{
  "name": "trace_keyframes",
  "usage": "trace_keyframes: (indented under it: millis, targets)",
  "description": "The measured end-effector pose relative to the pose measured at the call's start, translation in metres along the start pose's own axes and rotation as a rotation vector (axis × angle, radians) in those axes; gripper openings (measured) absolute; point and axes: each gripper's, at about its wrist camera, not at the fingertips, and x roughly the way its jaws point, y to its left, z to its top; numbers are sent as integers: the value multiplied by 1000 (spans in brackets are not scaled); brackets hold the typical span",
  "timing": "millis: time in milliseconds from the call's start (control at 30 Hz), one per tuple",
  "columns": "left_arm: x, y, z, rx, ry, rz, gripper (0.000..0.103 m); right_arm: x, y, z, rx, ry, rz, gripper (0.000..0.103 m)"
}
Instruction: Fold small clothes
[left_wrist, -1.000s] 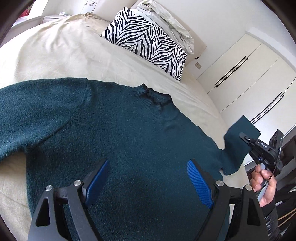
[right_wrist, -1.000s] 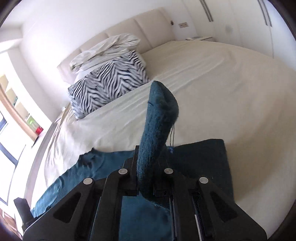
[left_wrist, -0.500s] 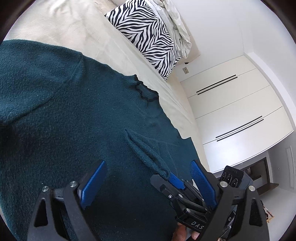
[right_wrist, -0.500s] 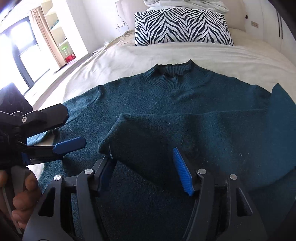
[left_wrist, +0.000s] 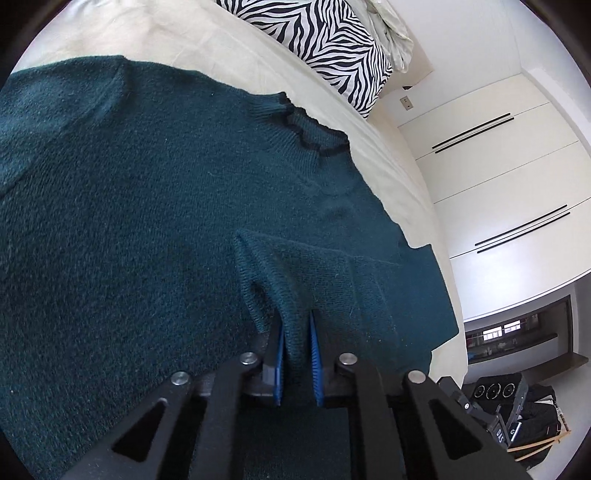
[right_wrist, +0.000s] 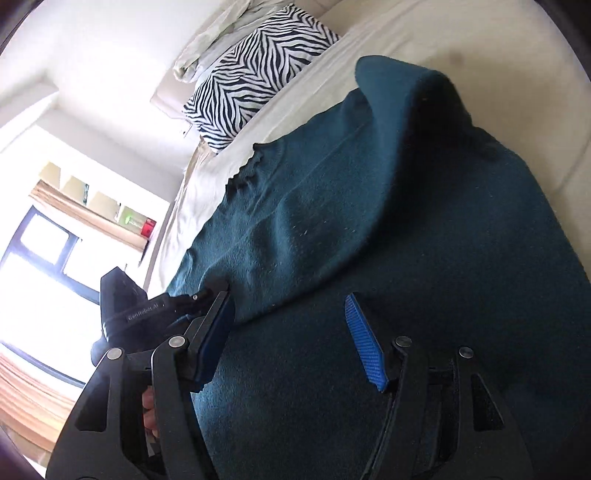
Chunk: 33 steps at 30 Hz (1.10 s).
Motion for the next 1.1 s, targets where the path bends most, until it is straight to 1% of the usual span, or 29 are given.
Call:
trace_keyframes:
  millis: [67,100,167,233,267,300,367,400,433,467,500,533,633,667,733,800,833,867,900,933,1000,1100]
  targets:
    - [-17,-1,6,36,-57,12,9,-9,-14,6,56,-21,28,61]
    - [-27,0,8,48,-94,13,6,-11,-19,9,80,-25,43,61]
    - [-45,6,15,61,-160,5,6,-12,-26,15,117,-24,62,61]
    - [-57,15,20,72,-216,30,6,-8,-29,21,146,-27,70,61]
    - [-59,22,22,57,-220,37,5,-6,-30,24,160,-33,67,61]
    - [-58,30,22,30,-213,24,3,-7,-32,27,182,-44,67,61]
    - [-50,36,17,10,-167,21,3,-7,-32,29,211,-63,72,61]
    - [-43,35,13,16,-130,45,9,-10,-32,29,207,-70,71,61]
    - [-36,33,10,15,-81,66,34,-14,-33,26,198,-76,64,61]
    - [-30,30,8,18,-52,48,46,-10,-31,24,191,-81,56,61]
    - [-30,23,5,37,-63,33,58,-11,-32,20,188,-83,56,61]
    - [-29,16,4,56,-70,38,63,-13,-33,16,184,-84,55,61]
    - [-20,3,-3,80,-34,-7,63,-18,-31,10,163,-88,50,61]
    - [-14,-1,-6,100,-22,8,62,-17,-30,9,159,-87,46,61]
    - [-1,-6,-13,129,-7,29,51,-20,-29,8,160,-87,44,61]
    - [2,-8,-15,138,-14,28,49,-22,-29,8,156,-87,45,61]
    - [5,-9,-15,142,-8,23,39,-23,-29,7,153,-88,44,61]
    - [7,-10,-15,146,1,25,32,-22,-28,6,149,-87,44,61]
    - [8,-9,-14,151,2,30,20,-22,-28,7,149,-88,44,61]
    - [9,-7,-13,149,3,29,16,-22,-28,7,151,-88,46,61]
    - [4,-2,-11,132,-5,15,13,-22,-29,8,162,-91,53,61]
    - [-15,-3,-4,139,-84,17,12,-23,-32,13,190,-104,67,61]
